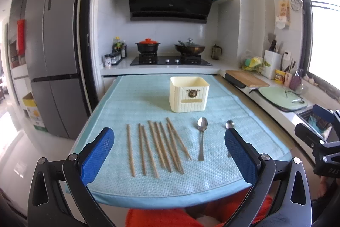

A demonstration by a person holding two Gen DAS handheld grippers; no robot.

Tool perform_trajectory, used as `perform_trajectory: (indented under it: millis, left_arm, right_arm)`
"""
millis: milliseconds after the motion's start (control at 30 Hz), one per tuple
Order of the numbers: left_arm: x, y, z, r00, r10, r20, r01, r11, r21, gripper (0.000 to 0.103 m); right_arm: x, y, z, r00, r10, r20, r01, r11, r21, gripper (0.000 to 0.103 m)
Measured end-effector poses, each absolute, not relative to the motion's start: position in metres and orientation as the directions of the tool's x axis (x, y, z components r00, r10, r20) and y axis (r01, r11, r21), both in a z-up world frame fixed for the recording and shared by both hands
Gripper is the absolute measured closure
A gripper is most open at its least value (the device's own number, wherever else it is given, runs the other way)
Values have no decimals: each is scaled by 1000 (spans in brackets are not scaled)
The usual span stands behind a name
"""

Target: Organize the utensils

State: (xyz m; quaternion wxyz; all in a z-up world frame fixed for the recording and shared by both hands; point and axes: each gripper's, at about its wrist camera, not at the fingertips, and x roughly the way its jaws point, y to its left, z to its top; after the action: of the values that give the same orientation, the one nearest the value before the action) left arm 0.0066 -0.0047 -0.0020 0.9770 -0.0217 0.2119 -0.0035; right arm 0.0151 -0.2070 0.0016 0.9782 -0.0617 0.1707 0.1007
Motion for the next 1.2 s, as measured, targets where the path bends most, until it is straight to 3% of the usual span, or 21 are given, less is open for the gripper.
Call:
perform_trajectory:
  millis: [1200]
  left_arm:
    - [9,-8,-6,905,-24,-425,10,999,-36,0]
  right_arm:
    - [20,-205,-3,910,197,-364,-237,969,-68,0]
